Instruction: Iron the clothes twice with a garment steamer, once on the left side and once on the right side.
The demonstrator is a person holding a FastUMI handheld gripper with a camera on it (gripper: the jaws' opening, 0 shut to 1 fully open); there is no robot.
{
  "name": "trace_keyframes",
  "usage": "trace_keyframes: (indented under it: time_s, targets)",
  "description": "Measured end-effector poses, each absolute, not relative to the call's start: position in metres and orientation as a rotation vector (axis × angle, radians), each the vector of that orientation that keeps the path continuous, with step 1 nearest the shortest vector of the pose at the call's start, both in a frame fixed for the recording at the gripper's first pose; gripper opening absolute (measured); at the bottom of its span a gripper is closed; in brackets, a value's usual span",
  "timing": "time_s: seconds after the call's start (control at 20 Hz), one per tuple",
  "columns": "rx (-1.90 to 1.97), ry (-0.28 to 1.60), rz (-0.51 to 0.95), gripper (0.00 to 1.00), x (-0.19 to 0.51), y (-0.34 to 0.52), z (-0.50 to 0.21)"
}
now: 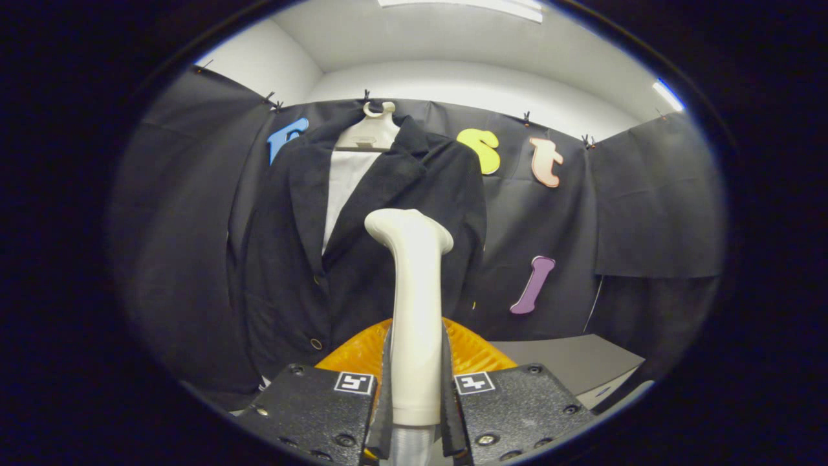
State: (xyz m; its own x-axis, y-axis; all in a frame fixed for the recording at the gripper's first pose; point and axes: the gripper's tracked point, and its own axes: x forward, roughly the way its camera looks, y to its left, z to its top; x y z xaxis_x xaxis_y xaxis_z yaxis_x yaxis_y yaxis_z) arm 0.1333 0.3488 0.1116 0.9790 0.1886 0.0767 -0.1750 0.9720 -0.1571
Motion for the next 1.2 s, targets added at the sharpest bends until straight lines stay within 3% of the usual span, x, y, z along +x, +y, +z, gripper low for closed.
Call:
trace_keyframes:
  time_s: [1.2]
  targets:
    - [-0.233, 0.051, 0.228, 0.32, 0.111, 0.328, 0.019]
